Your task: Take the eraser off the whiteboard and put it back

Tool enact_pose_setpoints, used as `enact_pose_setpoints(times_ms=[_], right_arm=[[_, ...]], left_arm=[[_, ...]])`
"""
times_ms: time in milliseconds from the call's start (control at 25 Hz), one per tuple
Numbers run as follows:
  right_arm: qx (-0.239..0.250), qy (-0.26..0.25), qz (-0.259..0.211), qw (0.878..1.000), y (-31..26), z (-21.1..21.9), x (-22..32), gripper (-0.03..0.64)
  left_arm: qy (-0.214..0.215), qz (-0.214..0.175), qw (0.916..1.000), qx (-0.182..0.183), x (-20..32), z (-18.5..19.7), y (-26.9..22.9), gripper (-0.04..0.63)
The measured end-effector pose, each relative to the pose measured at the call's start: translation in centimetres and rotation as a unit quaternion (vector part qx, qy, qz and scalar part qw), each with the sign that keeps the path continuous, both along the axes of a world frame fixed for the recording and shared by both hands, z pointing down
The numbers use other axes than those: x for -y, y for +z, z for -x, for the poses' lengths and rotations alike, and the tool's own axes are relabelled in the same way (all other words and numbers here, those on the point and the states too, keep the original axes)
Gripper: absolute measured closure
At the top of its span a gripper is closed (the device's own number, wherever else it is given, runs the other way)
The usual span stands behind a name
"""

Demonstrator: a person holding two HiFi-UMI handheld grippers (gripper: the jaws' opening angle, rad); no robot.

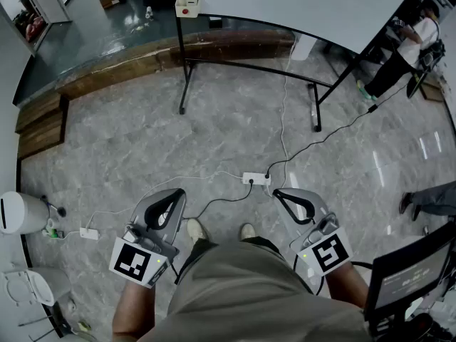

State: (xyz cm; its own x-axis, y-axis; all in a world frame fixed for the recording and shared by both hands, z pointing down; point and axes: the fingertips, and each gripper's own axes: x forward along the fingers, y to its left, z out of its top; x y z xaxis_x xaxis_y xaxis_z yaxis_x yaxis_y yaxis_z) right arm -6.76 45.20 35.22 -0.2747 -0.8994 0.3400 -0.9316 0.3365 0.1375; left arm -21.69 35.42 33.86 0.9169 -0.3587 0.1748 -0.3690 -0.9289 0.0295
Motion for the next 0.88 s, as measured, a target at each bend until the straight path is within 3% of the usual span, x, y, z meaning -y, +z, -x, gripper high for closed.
enact_pose_setpoints(times_ms=[520,880], right_arm=[[0.012,-0.011,0.001,1.0,1.4,-14.7,-7.2,0.614],[0.032,-0.011,-0.017,0.999,1.3,-17.4,-8.5,0.614]], left_arm=[[-0.048,-0.002,0.9983,0.034,-6.6,-11.0,0.0,0.592],[-0.026,-0.024,0.9983,0.046,-9.1,-14.9,-1.4,0.592]])
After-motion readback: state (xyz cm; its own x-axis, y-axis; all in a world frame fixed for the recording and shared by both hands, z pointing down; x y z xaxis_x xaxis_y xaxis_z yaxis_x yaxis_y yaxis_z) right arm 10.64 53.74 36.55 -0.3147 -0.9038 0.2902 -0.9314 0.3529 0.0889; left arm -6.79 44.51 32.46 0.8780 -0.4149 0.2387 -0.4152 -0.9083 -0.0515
